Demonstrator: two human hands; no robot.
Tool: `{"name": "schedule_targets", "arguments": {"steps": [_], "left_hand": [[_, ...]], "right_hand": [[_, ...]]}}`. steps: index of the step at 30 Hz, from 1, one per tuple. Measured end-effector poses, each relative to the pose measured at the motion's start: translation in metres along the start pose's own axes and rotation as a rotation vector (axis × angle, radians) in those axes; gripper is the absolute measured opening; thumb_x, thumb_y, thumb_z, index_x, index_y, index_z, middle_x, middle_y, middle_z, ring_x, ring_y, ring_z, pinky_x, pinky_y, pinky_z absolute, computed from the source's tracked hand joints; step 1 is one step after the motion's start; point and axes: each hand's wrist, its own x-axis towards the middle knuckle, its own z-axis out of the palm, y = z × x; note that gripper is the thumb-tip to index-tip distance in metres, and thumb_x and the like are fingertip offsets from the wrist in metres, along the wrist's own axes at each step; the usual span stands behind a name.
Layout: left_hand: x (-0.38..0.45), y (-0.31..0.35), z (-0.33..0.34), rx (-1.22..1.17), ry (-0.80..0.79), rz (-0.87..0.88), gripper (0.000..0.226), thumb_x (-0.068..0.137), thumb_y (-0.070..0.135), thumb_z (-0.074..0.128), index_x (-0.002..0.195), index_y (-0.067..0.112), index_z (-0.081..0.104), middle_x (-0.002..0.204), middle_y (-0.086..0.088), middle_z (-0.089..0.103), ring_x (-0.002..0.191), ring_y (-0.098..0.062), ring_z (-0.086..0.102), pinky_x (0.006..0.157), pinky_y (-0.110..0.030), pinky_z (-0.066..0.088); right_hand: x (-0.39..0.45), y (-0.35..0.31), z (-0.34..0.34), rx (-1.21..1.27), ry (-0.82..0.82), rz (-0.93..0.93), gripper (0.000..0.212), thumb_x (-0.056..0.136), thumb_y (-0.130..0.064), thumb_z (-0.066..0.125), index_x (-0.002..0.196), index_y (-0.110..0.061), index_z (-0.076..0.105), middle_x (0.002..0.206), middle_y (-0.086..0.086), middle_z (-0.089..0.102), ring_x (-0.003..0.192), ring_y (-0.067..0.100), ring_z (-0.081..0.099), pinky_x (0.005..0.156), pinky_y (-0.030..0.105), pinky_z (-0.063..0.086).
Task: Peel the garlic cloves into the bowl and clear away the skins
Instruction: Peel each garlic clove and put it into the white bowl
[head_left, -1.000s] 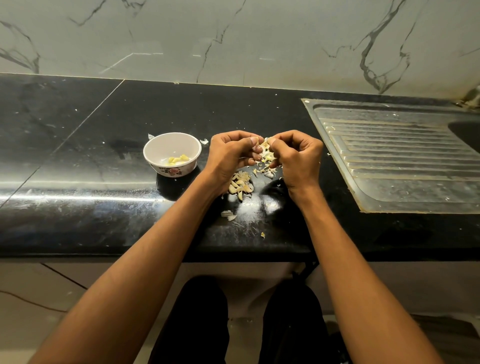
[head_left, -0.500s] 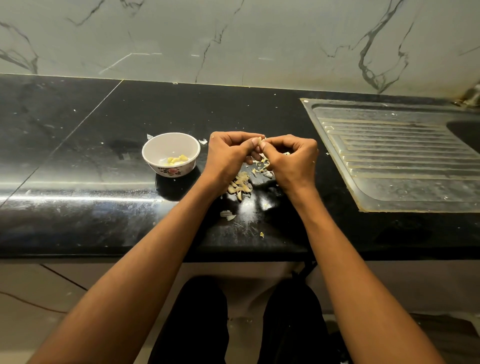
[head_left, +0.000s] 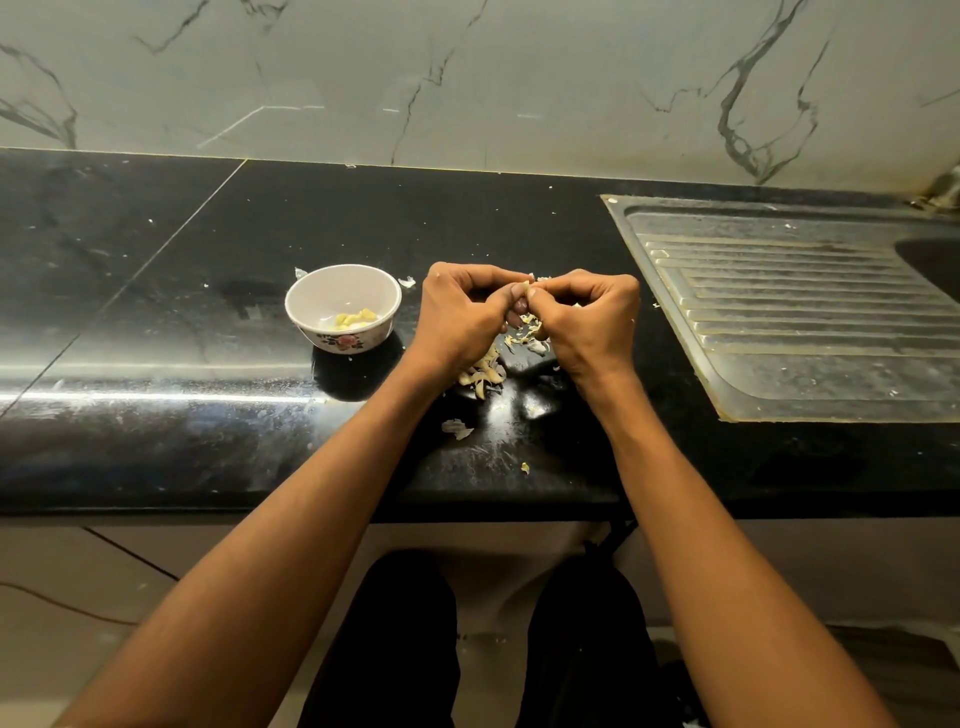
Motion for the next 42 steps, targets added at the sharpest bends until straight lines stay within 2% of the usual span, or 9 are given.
{"name": "schedule_targets", "arguments": {"steps": [5,11,15,20,24,29,36,40,42], "left_hand": [[0.0,0.001,0.001,-0.008,-0.005,0.0,0.012,0.093,-0.002,0.068,0.099,-0.005,0.078,0.074,-0.015,0.074,0.055,-0.011,0.064,0.054,-0.019,0.05],[0.001,0.003,0.0,-0.059,-0.044,-0.043,0.013,0.094,-0.003,0.065,0.097,-0.006,0.077,0.065,-0.006,0.07,0.053,-0.013,0.061,0.053,-0.022,0.048],[0.001,0.005,-0.001,-0.142,-0.076,-0.083,0.014,0.095,-0.002,0.063,0.095,-0.004,0.077,0.066,-0.009,0.068,0.056,-0.017,0.06,0.053,-0.024,0.048],[0.0,0.008,-0.001,-0.183,-0.077,-0.143,0.013,0.096,0.006,0.066,0.089,0.0,0.075,0.066,-0.007,0.066,0.055,-0.015,0.059,0.052,-0.021,0.047],[-0.001,0.01,-0.001,-0.227,-0.061,-0.187,0.013,0.097,0.003,0.064,0.093,-0.005,0.074,0.067,-0.009,0.066,0.055,-0.015,0.059,0.052,-0.02,0.047],[-0.001,0.009,-0.002,-0.223,-0.05,-0.193,0.015,0.097,0.0,0.061,0.097,-0.01,0.073,0.069,-0.012,0.065,0.056,-0.017,0.059,0.052,-0.022,0.048],[0.0,0.009,-0.003,-0.232,-0.052,-0.217,0.017,0.097,-0.003,0.058,0.101,-0.014,0.071,0.069,-0.012,0.065,0.056,-0.014,0.06,0.053,-0.021,0.049],[-0.001,0.01,-0.003,-0.239,-0.047,-0.221,0.014,0.097,-0.004,0.059,0.099,-0.01,0.072,0.07,-0.012,0.066,0.058,-0.015,0.06,0.055,-0.021,0.05],[-0.001,0.011,-0.003,-0.239,-0.036,-0.222,0.012,0.096,-0.005,0.061,0.098,-0.008,0.073,0.072,-0.013,0.067,0.06,-0.016,0.061,0.056,-0.021,0.051]], "right_hand": [[0.0,-0.001,0.001,0.014,0.012,0.008,0.001,0.078,-0.005,0.082,0.076,-0.006,0.081,0.069,0.002,0.075,0.056,0.013,0.07,0.053,0.027,0.055],[-0.001,-0.006,0.001,0.048,0.01,0.048,0.011,0.078,-0.003,0.081,0.07,-0.009,0.079,0.06,-0.003,0.072,0.048,0.005,0.063,0.05,0.019,0.048],[-0.001,-0.008,0.001,0.064,0.005,0.067,0.013,0.079,-0.004,0.08,0.068,-0.009,0.077,0.059,-0.002,0.071,0.048,0.006,0.062,0.051,0.021,0.048],[-0.001,-0.01,0.0,0.115,-0.013,0.084,0.018,0.08,0.001,0.078,0.066,-0.009,0.075,0.056,-0.003,0.069,0.047,0.005,0.059,0.05,0.021,0.047],[-0.003,-0.012,-0.001,0.155,-0.041,0.086,0.013,0.081,0.003,0.079,0.069,-0.002,0.075,0.058,-0.002,0.07,0.049,0.003,0.062,0.049,0.018,0.047],[-0.002,-0.011,-0.002,0.139,-0.044,0.092,0.018,0.081,0.0,0.08,0.067,-0.01,0.075,0.059,-0.001,0.07,0.05,0.007,0.061,0.048,0.021,0.047],[-0.001,-0.012,-0.002,0.17,-0.024,0.132,0.018,0.078,0.001,0.078,0.065,-0.012,0.074,0.058,0.0,0.068,0.05,0.01,0.059,0.048,0.023,0.047],[-0.001,-0.011,-0.001,0.2,0.013,0.164,0.014,0.079,0.006,0.072,0.068,-0.003,0.074,0.06,0.008,0.067,0.049,0.012,0.057,0.046,0.024,0.046],[-0.001,-0.012,-0.002,0.213,0.027,0.158,0.012,0.08,0.001,0.069,0.07,0.0,0.075,0.062,0.012,0.067,0.05,0.013,0.057,0.045,0.026,0.046]]}}
